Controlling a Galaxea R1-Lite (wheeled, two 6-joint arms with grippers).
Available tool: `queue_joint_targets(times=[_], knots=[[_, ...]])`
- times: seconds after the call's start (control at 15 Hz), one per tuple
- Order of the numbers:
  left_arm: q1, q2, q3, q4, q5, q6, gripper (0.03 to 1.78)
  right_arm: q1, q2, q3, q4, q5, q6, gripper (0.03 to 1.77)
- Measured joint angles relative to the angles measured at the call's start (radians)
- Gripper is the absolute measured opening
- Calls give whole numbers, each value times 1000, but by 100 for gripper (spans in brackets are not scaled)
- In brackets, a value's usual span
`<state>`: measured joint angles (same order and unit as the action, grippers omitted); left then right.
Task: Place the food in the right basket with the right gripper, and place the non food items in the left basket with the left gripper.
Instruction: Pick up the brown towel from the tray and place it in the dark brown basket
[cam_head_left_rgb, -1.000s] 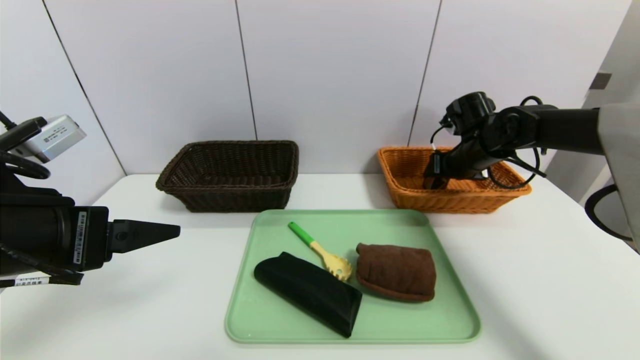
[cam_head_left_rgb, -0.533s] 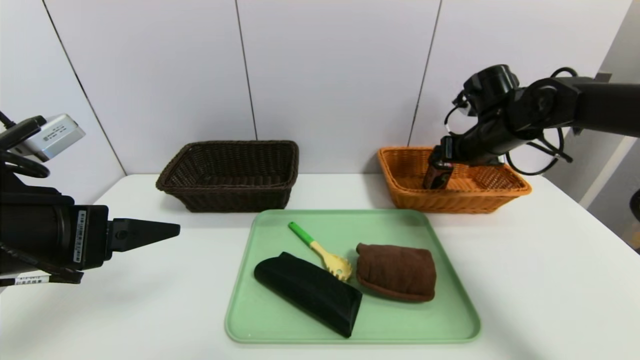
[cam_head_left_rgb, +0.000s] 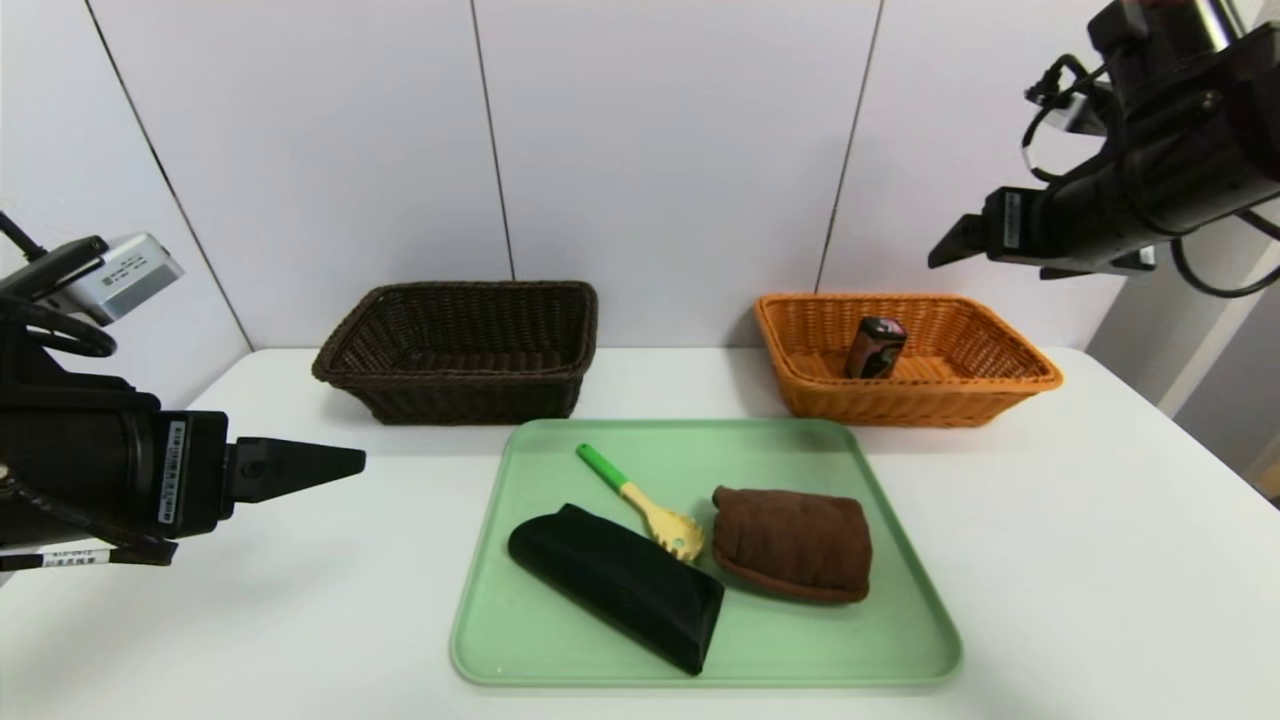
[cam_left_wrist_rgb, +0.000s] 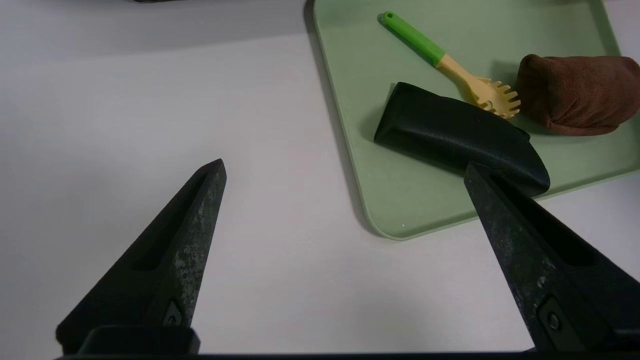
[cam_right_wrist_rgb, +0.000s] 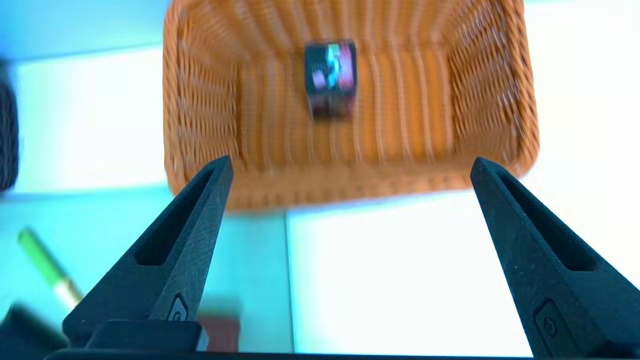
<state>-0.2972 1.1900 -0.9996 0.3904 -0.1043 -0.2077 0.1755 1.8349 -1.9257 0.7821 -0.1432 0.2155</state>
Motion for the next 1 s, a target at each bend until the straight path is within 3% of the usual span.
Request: queue_joint_targets(times=[0.2,0.53,1.0], knots=[[-3,13,-14,-31,-10,-4,169,11,-117,111,32,1,28,167],[-49,27,-38,-65,-130,6,169,123,-334,369,33,0,43,169],[-139,100,-99,-90,-132,8,169,239,-480,542,29,0,127,169]])
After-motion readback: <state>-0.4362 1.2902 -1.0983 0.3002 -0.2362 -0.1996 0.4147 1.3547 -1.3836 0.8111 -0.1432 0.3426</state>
